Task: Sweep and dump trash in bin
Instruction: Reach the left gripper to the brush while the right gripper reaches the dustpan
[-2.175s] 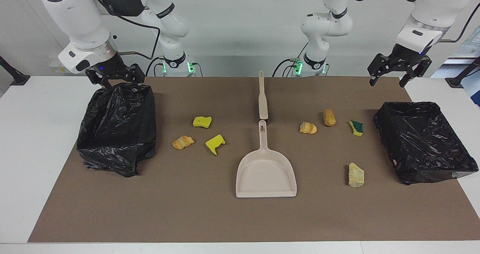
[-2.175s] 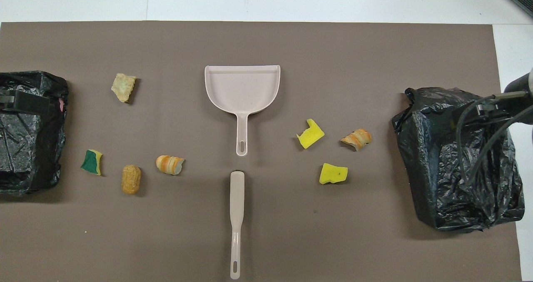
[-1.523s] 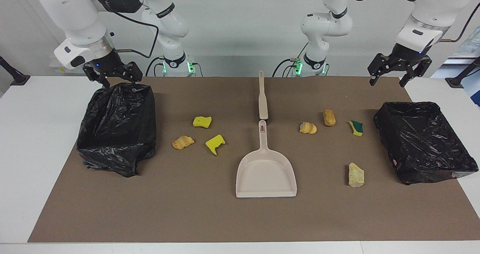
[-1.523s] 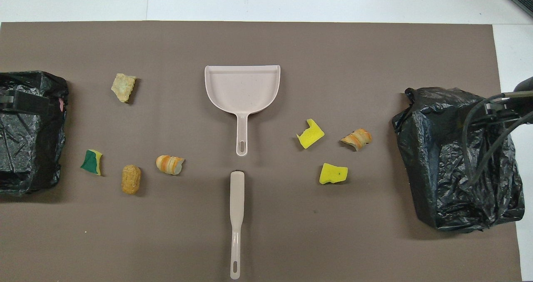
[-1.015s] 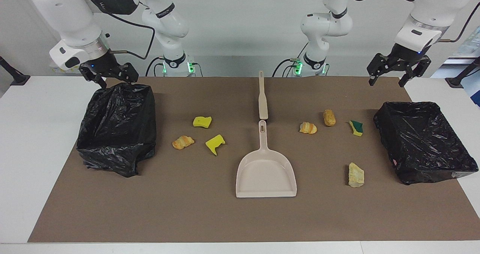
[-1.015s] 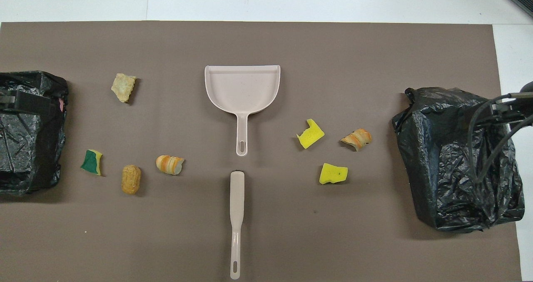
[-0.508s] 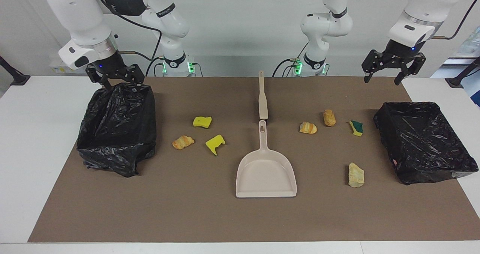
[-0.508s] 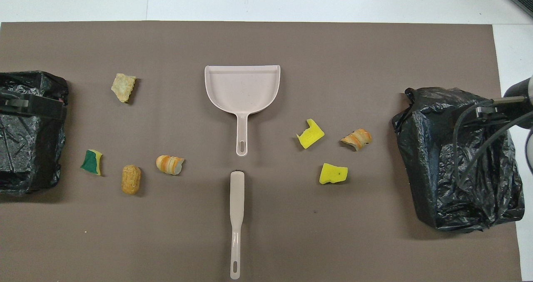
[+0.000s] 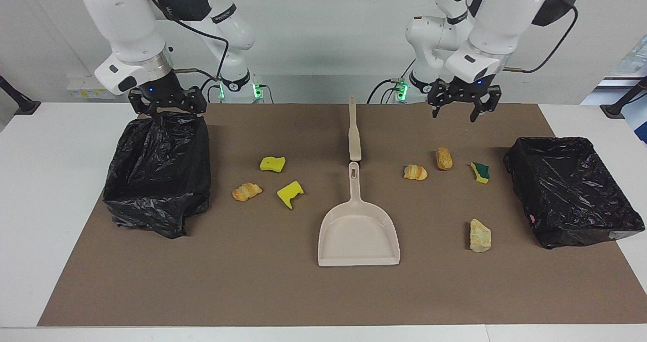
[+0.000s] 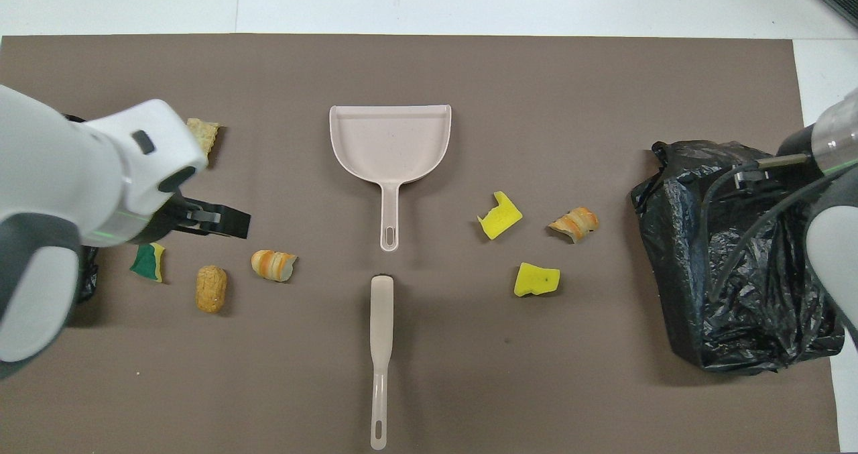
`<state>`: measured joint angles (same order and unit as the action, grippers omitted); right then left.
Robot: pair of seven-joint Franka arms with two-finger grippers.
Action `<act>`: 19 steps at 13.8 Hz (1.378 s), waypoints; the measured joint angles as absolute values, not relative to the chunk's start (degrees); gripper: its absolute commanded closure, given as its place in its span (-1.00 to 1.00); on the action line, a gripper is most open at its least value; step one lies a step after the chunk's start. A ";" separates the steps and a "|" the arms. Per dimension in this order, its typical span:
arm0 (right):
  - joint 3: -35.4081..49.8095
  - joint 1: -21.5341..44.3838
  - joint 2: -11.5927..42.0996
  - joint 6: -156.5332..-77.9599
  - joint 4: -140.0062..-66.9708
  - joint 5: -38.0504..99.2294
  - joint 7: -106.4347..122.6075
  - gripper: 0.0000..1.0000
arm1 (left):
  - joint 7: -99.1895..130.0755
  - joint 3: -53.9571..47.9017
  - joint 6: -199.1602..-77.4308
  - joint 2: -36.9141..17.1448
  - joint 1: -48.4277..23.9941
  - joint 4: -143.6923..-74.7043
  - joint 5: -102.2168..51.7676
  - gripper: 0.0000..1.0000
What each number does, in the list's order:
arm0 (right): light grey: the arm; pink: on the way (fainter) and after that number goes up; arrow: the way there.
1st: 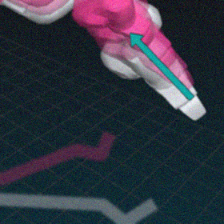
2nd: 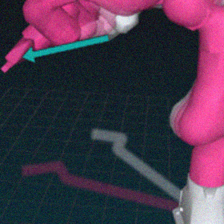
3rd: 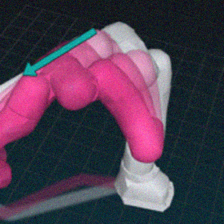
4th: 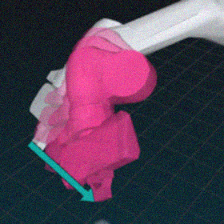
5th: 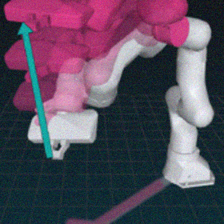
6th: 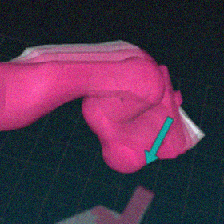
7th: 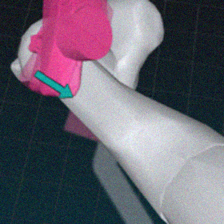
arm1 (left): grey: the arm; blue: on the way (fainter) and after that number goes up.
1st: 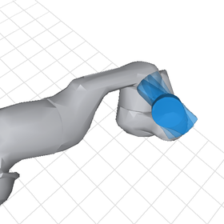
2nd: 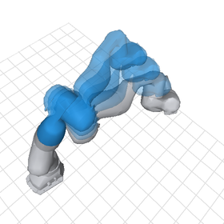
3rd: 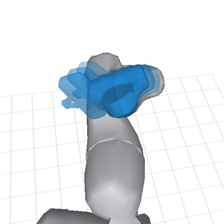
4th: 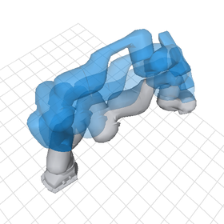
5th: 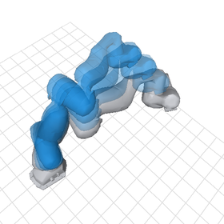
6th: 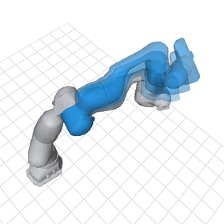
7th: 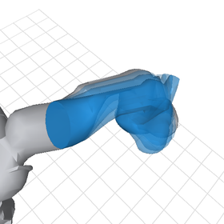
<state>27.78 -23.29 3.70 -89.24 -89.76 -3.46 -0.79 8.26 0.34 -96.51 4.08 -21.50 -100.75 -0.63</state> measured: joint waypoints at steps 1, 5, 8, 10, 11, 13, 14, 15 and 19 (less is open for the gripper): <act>27.76 -22.56 4.91 -89.25 -89.49 -3.51 -0.79 -1.00 | 10.67 0.28 -98.25 4.59 -23.58 -103.26 -1.01 -1.00; 27.73 -19.83 10.80 -89.61 -87.46 -4.74 -0.79 -1.00 | 18.13 0.21 -105.40 8.09 -29.60 -114.49 -2.74 -1.00; 27.74 -15.59 14.59 -91.83 -86.83 -7.44 -3.70 -1.00 | 22.97 0.22 -110.09 9.35 -34.08 -121.30 -3.01 -1.00; 27.77 -12.60 16.56 -94.09 -86.82 -7.88 -8.00 -1.00 | 25.55 0.17 -113.68 9.30 -37.49 -125.46 -3.02 -1.00; 27.79 -11.05 17.26 -96.04 -86.83 -7.94 -10.48 -1.00 | 27.17 0.17 -116.31 9.14 -39.22 -127.86 -3.03 -1.00; 27.80 -8.36 18.18 -98.43 -86.89 -7.96 -14.54 -1.00 | 30.94 0.16 -121.86 8.78 -42.56 -133.12 -3.04 -1.00; 27.80 -7.24 18.75 -99.08 -86.93 -7.96 -16.28 -1.00 | 32.57 0.14 -123.87 8.68 -44.33 -135.45 -3.04 -1.00; 27.79 -6.15 19.57 -99.98 -86.97 -7.96 -18.10 -1.00 | 33.79 0.11 -125.32 8.63 -46.07 -137.41 -3.05 -1.00; 27.78 -3.51 22.38 -101.89 -87.26 -8.79 -21.81 -1.00 | 37.86 0.05 -128.42 8.69 -52.12 -141.54 -3.06 -0.86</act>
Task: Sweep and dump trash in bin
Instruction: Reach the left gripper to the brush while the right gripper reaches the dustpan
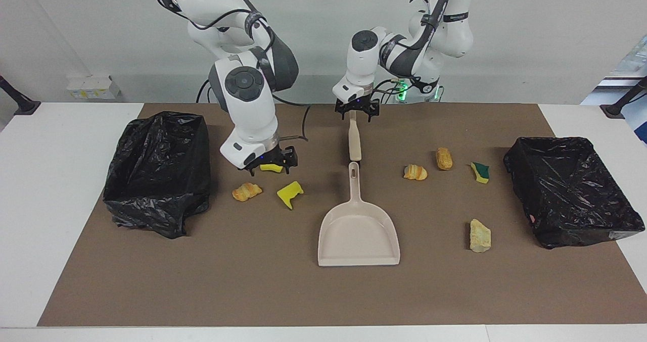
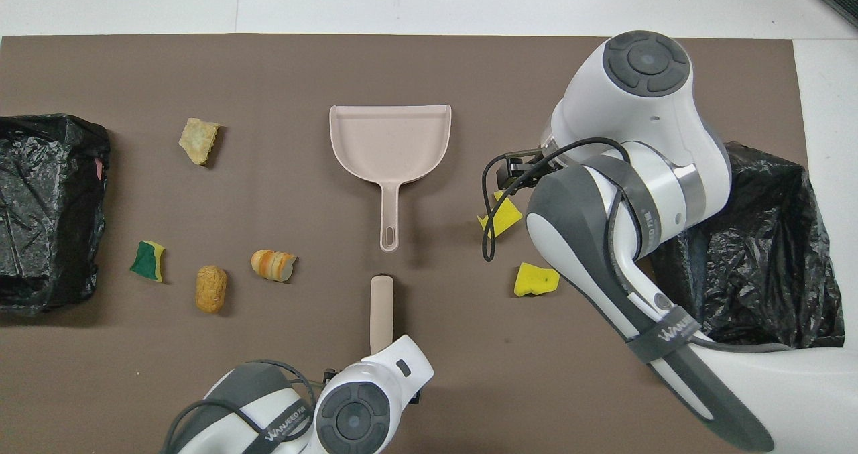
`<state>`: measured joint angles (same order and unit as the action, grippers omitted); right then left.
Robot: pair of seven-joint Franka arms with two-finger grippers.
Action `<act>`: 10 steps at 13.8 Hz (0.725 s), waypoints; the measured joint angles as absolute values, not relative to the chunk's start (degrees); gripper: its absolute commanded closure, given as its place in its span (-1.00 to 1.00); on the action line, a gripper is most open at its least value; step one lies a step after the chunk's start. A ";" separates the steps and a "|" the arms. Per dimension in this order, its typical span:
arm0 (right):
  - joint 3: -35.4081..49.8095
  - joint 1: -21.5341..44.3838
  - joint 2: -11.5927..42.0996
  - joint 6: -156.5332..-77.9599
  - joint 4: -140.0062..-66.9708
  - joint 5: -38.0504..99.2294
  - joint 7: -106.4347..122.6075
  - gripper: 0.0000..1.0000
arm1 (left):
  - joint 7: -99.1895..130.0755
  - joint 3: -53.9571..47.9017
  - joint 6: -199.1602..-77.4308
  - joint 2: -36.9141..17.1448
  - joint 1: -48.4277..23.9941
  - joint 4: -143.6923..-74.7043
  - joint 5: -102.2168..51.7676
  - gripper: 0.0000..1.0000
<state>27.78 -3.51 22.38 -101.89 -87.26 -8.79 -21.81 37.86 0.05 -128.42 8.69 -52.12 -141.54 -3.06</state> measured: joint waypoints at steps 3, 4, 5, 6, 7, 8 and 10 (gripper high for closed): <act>27.52 -3.58 22.50 -101.89 -87.40 -8.90 -21.81 -1.00 | 40.14 -0.02 -128.44 9.27 -54.47 -142.34 -3.06 0.04; 27.52 -3.58 22.50 -101.89 -87.41 -8.92 -21.81 -1.00 | 40.38 -0.02 -128.44 9.42 -54.59 -142.36 -3.06 0.44; 27.52 -3.58 22.50 -101.89 -87.41 -8.93 -21.81 -1.00 | 40.39 0.03 -128.44 9.51 -54.59 -142.36 -3.06 0.73; 27.52 -3.58 22.50 -101.89 -87.41 -8.95 -21.81 -1.00 | 40.39 0.12 -128.44 9.56 -54.59 -142.36 -3.06 0.91; 27.52 -3.58 22.50 -101.89 -87.41 -8.96 -21.81 -1.00 | 40.38 0.21 -128.43 9.56 -54.59 -142.36 -3.06 1.00; 27.52 -3.58 22.50 -101.89 -87.41 -8.96 -21.81 -1.00 | 40.38 0.33 -128.21 9.57 -54.59 -142.36 -3.06 1.00; 27.52 -3.58 22.50 -101.89 -87.41 -8.96 -21.81 -1.00 | 40.28 0.71 -125.92 9.63 -54.48 -142.18 -3.07 1.00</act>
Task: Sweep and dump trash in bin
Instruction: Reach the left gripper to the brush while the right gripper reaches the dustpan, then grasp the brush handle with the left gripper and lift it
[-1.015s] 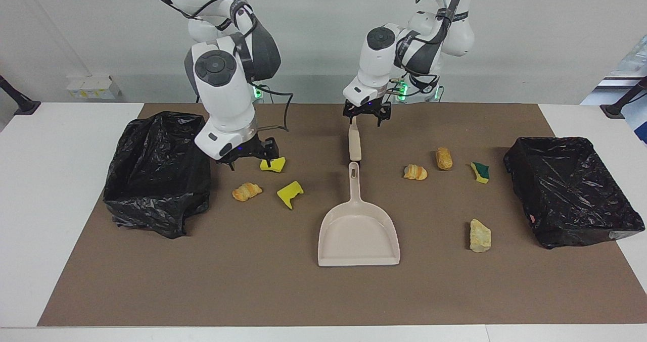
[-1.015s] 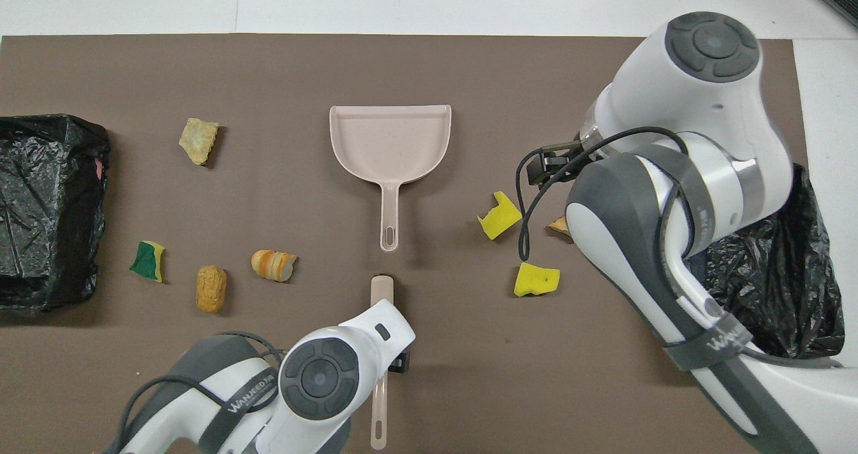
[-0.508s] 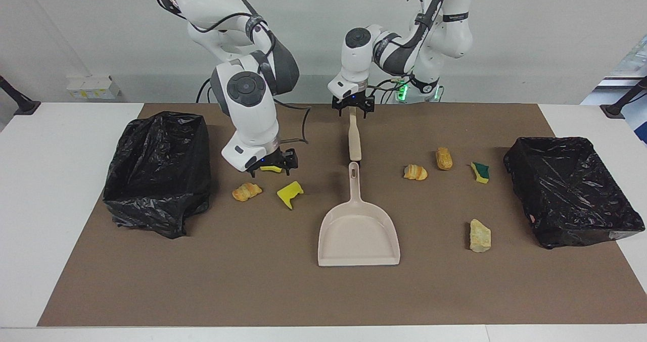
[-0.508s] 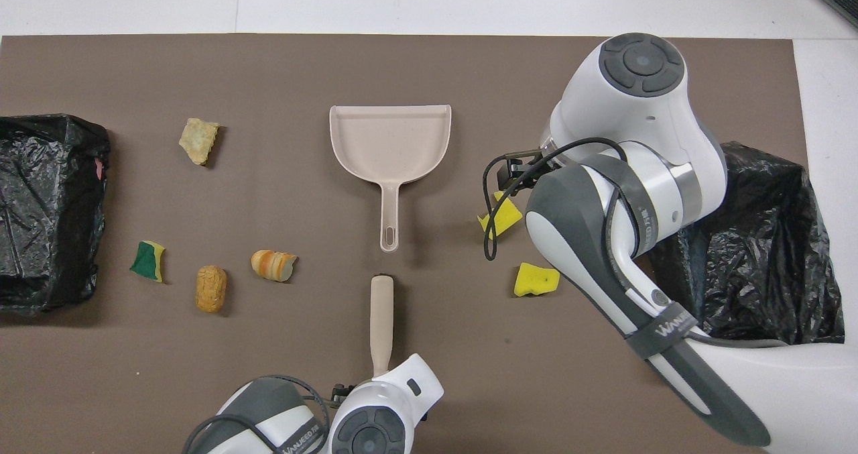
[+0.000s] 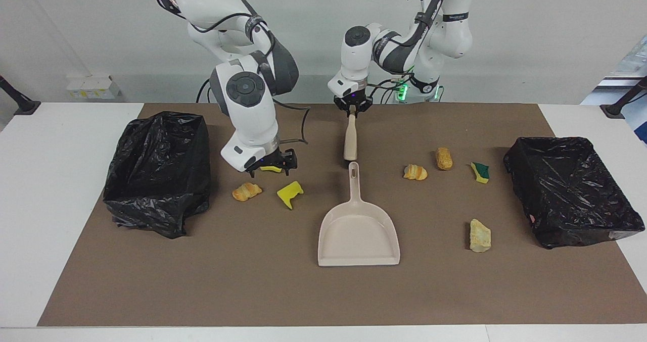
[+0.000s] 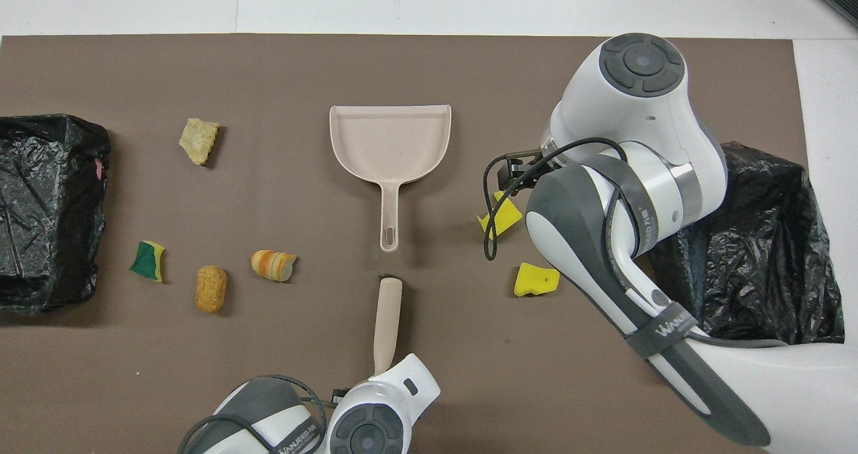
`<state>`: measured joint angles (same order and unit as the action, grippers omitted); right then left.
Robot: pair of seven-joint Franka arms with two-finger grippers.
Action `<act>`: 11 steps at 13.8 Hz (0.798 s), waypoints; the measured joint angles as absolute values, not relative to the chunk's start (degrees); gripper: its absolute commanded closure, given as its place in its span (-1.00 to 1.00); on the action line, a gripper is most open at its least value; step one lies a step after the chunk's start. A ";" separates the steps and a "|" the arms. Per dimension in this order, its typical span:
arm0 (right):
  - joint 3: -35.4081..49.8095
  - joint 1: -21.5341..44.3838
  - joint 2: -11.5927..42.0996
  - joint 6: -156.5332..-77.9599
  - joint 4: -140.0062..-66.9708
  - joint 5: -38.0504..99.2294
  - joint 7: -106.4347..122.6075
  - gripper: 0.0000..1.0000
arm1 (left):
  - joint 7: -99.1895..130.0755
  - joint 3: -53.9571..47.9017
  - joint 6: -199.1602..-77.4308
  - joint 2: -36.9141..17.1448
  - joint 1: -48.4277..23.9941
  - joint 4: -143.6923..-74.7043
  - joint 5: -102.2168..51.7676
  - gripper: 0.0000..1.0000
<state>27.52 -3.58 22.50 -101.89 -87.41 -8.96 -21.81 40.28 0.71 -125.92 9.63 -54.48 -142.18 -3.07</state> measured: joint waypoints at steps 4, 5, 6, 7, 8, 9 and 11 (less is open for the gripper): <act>27.53 -3.55 22.50 -102.85 -87.46 -8.96 -21.86 -1.00 | 38.19 1.79 -117.58 10.44 -50.18 -138.33 -2.53 1.00; 27.53 -3.50 22.50 -103.82 -87.66 -8.95 -22.34 -1.00 | 37.18 1.91 -115.54 10.71 -48.17 -137.48 -1.94 1.00; 27.60 -3.32 22.52 -105.20 -88.14 -8.95 -23.71 -1.00 | 36.30 2.05 -113.80 10.95 -46.27 -137.12 -1.42 1.00; 27.77 -2.83 22.54 -106.76 -88.78 -8.95 -25.26 -1.00 | 34.94 2.10 -112.42 11.14 -44.48 -137.13 -1.24 1.00; 27.83 -1.74 22.59 -108.19 -89.26 -8.95 -26.96 -1.00 | 32.88 2.12 -111.39 11.20 -42.53 -137.21 -1.20 1.00; 27.86 -0.41 22.65 -109.68 -89.59 -8.95 -28.95 -1.00 | 30.71 2.16 -110.87 11.19 -40.19 -137.37 -1.18 1.00; 27.89 2.78 23.26 -113.35 -90.13 -8.96 -33.68 -1.00 | 25.68 2.23 -110.41 11.16 -34.44 -137.70 -1.12 1.00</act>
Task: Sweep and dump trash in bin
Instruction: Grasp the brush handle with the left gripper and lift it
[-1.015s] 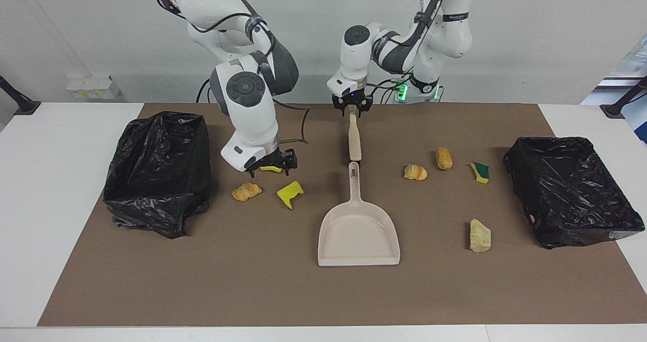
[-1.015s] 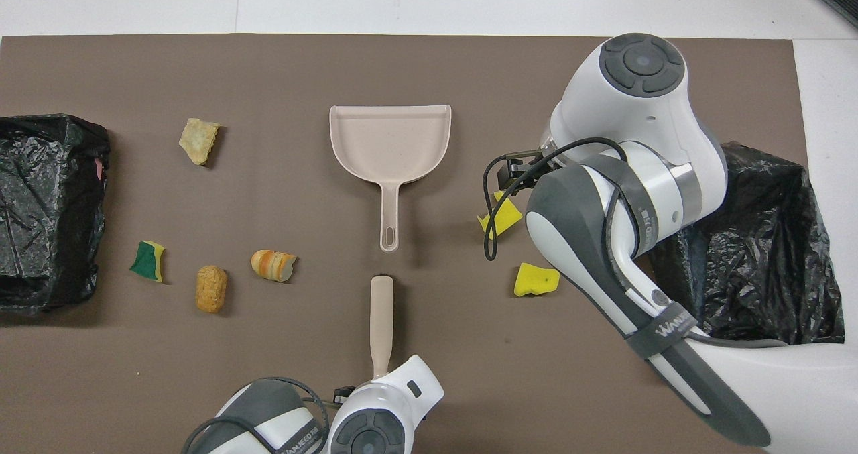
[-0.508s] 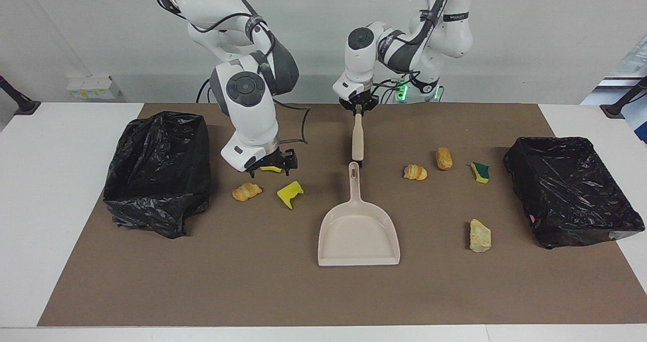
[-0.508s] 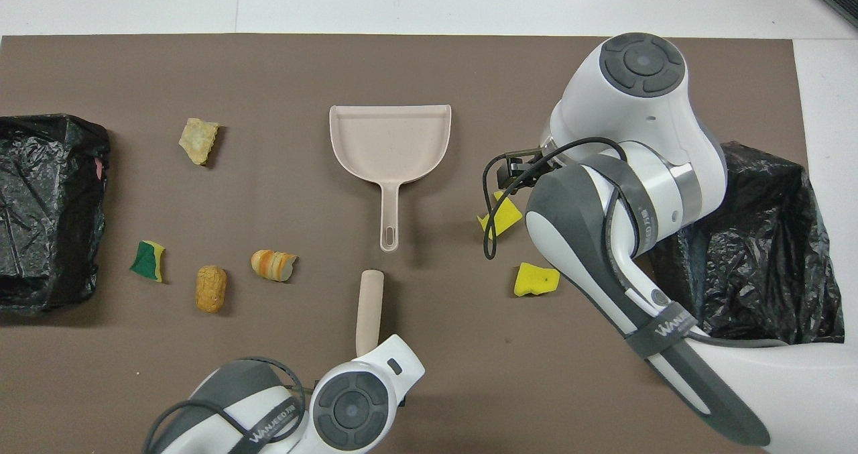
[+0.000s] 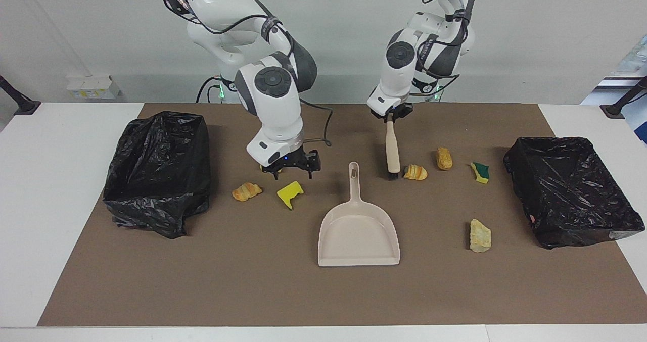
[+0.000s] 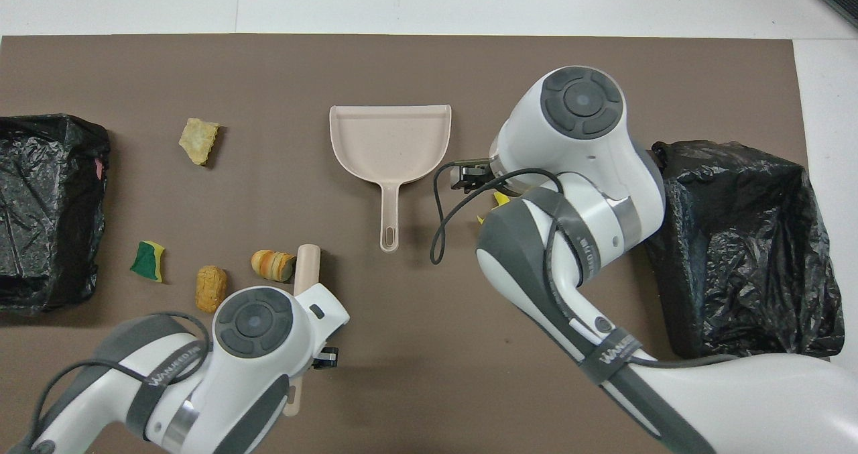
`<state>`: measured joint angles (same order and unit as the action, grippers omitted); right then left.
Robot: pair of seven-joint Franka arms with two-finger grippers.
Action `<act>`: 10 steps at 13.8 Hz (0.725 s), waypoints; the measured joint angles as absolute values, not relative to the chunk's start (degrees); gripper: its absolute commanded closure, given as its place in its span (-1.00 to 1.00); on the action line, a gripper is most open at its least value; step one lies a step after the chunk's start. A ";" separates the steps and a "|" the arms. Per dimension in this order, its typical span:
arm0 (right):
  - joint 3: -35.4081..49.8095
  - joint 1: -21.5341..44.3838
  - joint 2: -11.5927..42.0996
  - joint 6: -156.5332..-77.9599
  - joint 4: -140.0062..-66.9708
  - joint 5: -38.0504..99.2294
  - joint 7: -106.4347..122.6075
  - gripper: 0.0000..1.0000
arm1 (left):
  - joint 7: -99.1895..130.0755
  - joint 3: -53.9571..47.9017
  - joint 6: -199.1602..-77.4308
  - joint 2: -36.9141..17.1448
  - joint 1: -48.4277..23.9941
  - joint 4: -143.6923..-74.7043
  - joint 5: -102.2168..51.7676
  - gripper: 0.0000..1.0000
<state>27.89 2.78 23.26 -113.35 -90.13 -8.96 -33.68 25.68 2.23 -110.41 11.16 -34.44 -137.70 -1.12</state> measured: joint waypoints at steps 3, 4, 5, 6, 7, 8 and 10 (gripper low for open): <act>27.83 8.52 26.07 -118.15 -90.19 -11.33 -41.62 -1.00 | 18.65 2.36 -109.48 11.09 -26.27 -138.04 -1.11 1.00; 27.81 10.51 27.47 -118.85 -89.92 -13.14 -45.39 -1.00 | 17.65 2.40 -109.35 11.08 -24.09 -138.04 -1.10 1.00; 27.74 12.55 28.93 -119.50 -89.31 -14.89 -48.70 -1.00 | 17.17 2.42 -109.34 11.08 -22.57 -137.96 -1.10 1.00; 27.63 14.81 30.75 -119.80 -88.15 -17.04 -51.96 -1.00 | 16.73 2.40 -109.35 11.07 -21.34 -137.43 -1.10 1.00; 27.56 16.38 32.27 -120.53 -87.22 -18.76 -53.88 -1.00 | 16.20 2.36 -109.32 11.06 -20.36 -136.37 -1.10 1.00; 27.49 17.39 33.44 -121.49 -86.65 -20.19 -54.71 -1.00 | 15.38 2.35 -108.80 11.06 -19.34 -134.86 -1.10 1.00; 27.38 18.24 35.15 -122.18 -86.10 -23.02 -54.90 -0.69 | 12.17 2.34 -105.67 11.07 -17.01 -130.32 -1.10 1.00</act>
<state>27.38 18.24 35.15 -122.18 -86.10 -23.02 -54.90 12.17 2.34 -105.67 11.07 -17.01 -130.32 -1.10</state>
